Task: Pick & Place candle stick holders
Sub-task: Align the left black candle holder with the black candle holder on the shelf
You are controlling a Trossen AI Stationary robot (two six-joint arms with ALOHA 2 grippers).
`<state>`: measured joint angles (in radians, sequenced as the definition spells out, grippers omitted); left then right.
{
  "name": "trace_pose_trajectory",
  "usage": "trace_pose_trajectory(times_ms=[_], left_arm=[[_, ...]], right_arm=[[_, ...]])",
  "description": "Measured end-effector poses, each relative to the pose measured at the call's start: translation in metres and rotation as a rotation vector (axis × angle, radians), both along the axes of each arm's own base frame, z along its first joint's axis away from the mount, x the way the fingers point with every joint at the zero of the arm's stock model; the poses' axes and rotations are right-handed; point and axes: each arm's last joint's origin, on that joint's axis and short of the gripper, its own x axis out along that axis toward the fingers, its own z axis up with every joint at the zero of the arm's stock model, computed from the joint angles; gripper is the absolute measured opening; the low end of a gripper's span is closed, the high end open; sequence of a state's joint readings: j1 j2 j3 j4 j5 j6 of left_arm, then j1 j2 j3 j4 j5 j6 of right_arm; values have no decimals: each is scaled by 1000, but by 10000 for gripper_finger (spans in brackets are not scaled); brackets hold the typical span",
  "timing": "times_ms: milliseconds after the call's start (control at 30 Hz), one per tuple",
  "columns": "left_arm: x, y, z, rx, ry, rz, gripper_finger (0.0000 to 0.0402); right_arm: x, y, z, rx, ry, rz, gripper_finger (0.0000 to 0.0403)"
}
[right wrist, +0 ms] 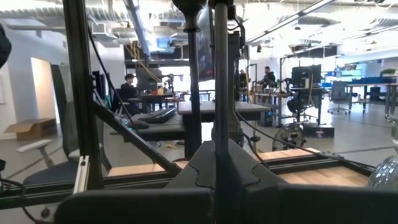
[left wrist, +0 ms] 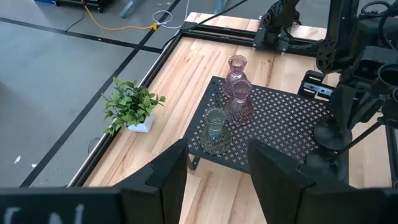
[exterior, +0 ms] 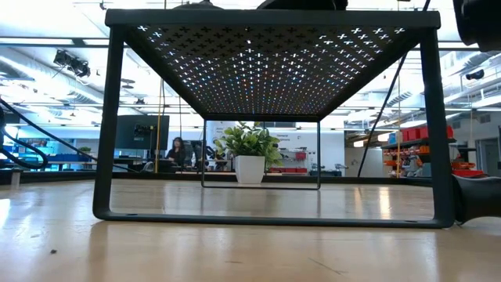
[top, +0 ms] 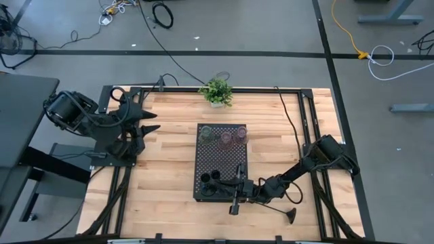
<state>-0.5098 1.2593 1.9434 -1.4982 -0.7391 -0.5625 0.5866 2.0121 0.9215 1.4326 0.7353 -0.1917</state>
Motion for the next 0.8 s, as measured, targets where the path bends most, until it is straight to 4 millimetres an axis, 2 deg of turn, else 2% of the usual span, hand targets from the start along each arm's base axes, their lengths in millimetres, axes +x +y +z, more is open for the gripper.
trace_pose_trajectory(times_ms=[533,800], left_arm=[[0,0,0,-1,-1,1,170],[0,-1,0,-16,7,-15,170]], right_arm=[[5,-8,0,-5,12,-35,0],[3,-6,-2,14,26,-47,4]])
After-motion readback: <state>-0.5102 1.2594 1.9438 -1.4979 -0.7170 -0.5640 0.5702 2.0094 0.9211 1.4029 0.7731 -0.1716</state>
